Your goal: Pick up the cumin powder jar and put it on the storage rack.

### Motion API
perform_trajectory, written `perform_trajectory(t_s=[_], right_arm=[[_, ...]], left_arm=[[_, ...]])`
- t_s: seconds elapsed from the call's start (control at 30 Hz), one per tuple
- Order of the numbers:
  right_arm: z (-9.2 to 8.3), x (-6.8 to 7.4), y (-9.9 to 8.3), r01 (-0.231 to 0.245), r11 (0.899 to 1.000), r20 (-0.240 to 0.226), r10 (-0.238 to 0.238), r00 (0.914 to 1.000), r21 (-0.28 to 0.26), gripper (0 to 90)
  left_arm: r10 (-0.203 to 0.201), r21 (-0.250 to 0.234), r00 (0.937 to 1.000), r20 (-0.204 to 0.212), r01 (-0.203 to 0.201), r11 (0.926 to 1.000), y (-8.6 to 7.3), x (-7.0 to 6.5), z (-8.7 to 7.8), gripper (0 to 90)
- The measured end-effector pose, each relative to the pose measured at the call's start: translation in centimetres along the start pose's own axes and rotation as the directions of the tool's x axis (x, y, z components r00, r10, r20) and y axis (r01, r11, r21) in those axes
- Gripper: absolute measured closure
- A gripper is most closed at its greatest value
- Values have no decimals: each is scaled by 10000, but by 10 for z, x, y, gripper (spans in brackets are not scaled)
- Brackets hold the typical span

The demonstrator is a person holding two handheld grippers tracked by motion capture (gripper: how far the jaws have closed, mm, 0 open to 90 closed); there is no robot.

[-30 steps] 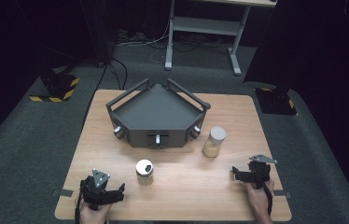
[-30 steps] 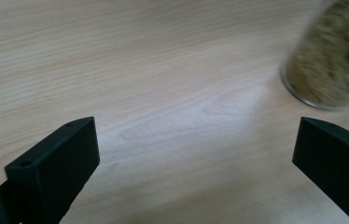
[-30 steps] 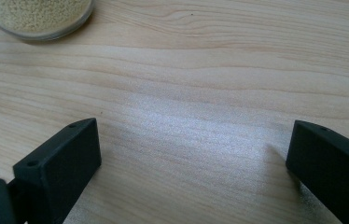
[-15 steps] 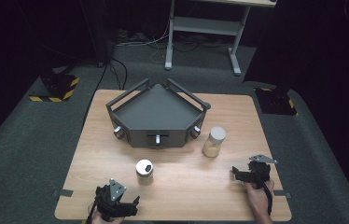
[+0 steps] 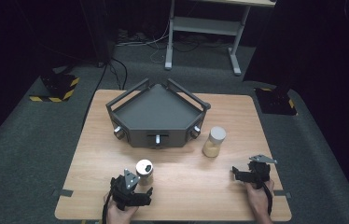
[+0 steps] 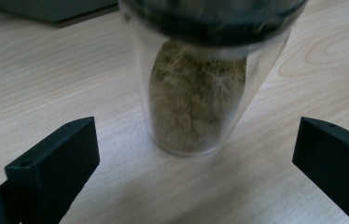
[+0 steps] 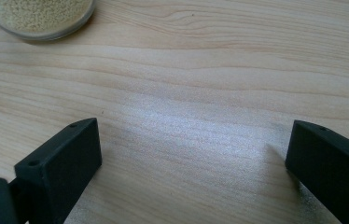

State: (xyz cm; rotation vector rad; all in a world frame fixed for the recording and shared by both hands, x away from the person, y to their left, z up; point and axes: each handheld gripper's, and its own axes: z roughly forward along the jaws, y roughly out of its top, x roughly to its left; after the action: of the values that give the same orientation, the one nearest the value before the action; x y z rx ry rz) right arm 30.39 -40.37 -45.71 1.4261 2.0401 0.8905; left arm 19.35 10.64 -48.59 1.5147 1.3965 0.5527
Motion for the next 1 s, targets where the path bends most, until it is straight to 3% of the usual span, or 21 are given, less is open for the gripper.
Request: perform_trajectory(t_s=[0.53, 1.0], right_arm=[[0, -1, 0, 63, 10000, -62, -63, 10000, -19, 34], [0, -1, 0, 76, 10000, -74, -76, 9999, -24, 35]], left_arm=[[194, -5, 9996, -189, -194, 9998, 15, -16, 26, 20], [-176, 30, 9984, -528, 178, 9998, 15, -18, 34, 90]])
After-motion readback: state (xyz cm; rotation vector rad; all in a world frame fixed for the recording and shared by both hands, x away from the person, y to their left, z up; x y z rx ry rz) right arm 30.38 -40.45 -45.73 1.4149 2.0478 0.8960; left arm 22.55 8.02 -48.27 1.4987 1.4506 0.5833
